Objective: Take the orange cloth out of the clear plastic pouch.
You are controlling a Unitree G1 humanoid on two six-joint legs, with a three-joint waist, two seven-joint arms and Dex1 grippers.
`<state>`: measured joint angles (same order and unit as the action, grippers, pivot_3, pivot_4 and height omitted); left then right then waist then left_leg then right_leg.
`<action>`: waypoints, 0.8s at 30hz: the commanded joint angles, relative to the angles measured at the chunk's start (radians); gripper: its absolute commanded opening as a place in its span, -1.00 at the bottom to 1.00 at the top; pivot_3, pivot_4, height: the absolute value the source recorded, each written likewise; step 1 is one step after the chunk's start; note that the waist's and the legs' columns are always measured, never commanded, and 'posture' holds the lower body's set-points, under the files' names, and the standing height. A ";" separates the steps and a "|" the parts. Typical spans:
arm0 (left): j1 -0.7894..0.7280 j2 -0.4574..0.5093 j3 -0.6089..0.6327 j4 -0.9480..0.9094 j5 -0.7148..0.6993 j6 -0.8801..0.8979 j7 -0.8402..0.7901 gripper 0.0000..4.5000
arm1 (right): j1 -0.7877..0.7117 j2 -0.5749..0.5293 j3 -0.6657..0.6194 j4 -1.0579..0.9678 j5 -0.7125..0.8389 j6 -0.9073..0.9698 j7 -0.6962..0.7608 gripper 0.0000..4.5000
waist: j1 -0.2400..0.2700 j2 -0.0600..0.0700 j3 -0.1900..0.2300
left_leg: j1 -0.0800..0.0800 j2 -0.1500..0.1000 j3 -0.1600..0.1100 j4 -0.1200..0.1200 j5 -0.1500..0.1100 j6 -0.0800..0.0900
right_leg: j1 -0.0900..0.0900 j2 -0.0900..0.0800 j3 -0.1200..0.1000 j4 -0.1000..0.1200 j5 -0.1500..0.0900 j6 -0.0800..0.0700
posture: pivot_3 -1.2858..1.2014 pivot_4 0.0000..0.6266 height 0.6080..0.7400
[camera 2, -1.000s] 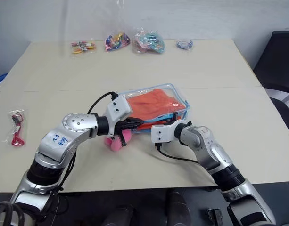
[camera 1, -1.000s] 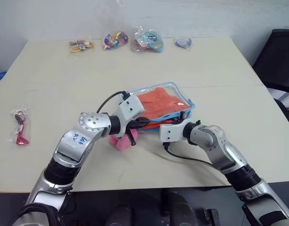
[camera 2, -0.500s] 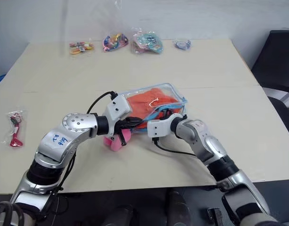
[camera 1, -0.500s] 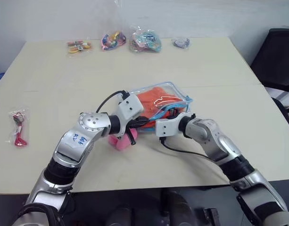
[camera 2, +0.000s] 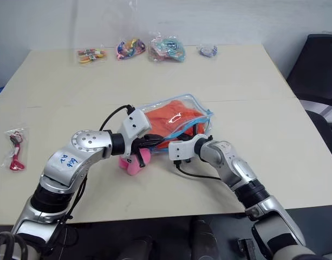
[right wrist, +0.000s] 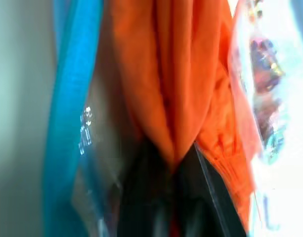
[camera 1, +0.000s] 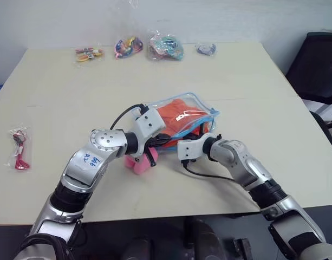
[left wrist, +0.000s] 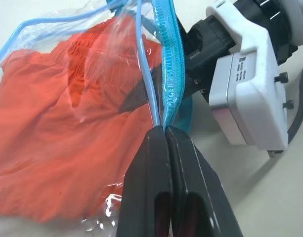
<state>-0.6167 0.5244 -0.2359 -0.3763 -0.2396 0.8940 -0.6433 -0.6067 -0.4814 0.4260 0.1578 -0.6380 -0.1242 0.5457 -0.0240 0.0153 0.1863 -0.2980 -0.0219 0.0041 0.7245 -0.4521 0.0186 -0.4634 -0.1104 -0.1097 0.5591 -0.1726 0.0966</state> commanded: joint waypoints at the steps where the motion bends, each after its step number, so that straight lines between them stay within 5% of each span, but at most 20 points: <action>1: -0.005 0.012 0.004 -0.003 0.025 -0.034 0.012 -1.00 | 0.051 -0.032 -0.008 -0.082 0.007 0.011 0.041 -0.98 | 0.001 0.000 0.000 | 0.000 0.000 0.000 0.000 0.000 0.000 | 0.000 0.000 0.000 0.000 0.000 0.000 | 0.03 -0.52 1.00; 12: -0.053 -0.030 -0.015 0.123 0.094 -0.092 0.061 -1.00 | 0.261 -0.134 -0.181 -0.641 0.251 0.260 0.329 -0.98 | 0.021 0.000 0.000 | -0.001 -0.001 0.001 0.000 0.000 0.000 | 0.000 0.000 0.000 -0.001 0.000 0.000 | 0.03 -0.52 1.00; 24: -0.097 -0.042 -0.039 0.256 0.159 -0.208 0.021 -1.00 | 0.315 -0.266 -0.428 -0.920 0.517 0.595 0.486 -0.98 | 0.030 0.000 0.000 | -0.001 -0.001 0.002 0.000 0.000 0.000 | 0.000 0.000 0.000 0.000 0.000 0.000 | 0.03 -0.52 1.00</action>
<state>-0.6954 0.4802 -0.2764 -0.1097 -0.0933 0.7128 -0.6106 -0.2800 -0.7361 0.0568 -0.6905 -0.1832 0.4055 1.0163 0.0056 0.0155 0.1866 -0.2989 -0.0230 0.0057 0.7243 -0.4520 0.0191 -0.4635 -0.1101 -0.1101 0.5588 -0.1726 0.0967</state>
